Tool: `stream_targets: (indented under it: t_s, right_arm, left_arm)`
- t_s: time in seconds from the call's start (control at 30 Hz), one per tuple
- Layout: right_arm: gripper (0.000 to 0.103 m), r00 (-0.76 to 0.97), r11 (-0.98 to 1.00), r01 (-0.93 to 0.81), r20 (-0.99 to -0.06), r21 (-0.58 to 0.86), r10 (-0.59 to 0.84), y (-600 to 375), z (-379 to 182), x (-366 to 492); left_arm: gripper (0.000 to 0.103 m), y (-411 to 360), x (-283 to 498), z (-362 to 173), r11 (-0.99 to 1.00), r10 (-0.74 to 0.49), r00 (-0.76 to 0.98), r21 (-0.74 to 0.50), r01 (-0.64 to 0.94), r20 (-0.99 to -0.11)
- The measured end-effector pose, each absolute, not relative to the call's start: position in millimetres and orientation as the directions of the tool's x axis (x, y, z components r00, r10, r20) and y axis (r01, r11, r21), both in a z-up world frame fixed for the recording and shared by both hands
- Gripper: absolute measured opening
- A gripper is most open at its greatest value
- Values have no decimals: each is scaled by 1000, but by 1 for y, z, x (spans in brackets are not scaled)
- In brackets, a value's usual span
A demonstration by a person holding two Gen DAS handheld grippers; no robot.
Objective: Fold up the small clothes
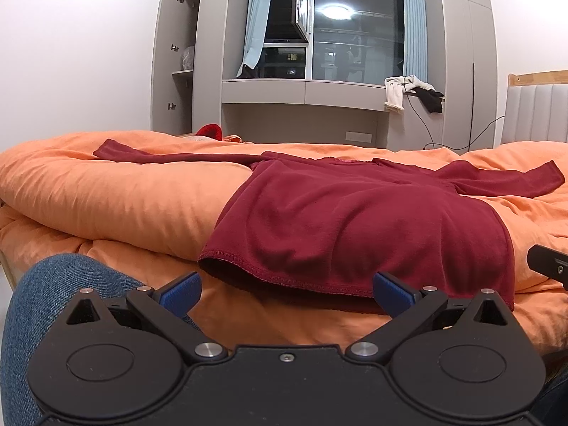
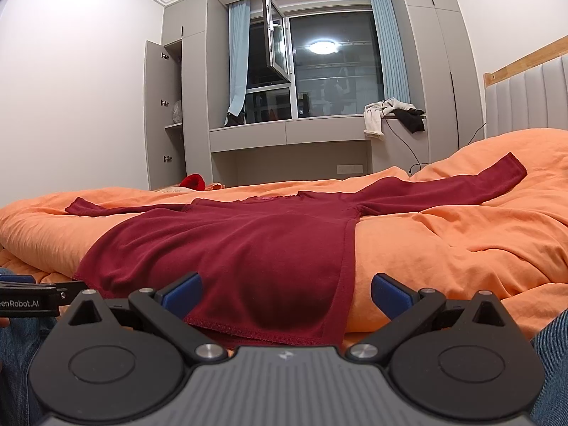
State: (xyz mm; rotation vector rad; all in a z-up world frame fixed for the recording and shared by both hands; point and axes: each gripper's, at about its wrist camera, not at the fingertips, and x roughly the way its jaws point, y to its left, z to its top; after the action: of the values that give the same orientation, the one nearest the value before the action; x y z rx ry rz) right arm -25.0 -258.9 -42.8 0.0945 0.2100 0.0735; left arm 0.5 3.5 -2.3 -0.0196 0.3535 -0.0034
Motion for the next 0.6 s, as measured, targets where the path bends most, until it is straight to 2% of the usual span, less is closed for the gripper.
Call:
stream_targets:
  t_s: [0.6]
  right_arm:
    - [103, 975, 993, -63, -204, 103, 83, -259, -43, -25]
  left_arm:
    - [103, 4, 1, -1, 1000, -6, 938, -21, -1, -347]
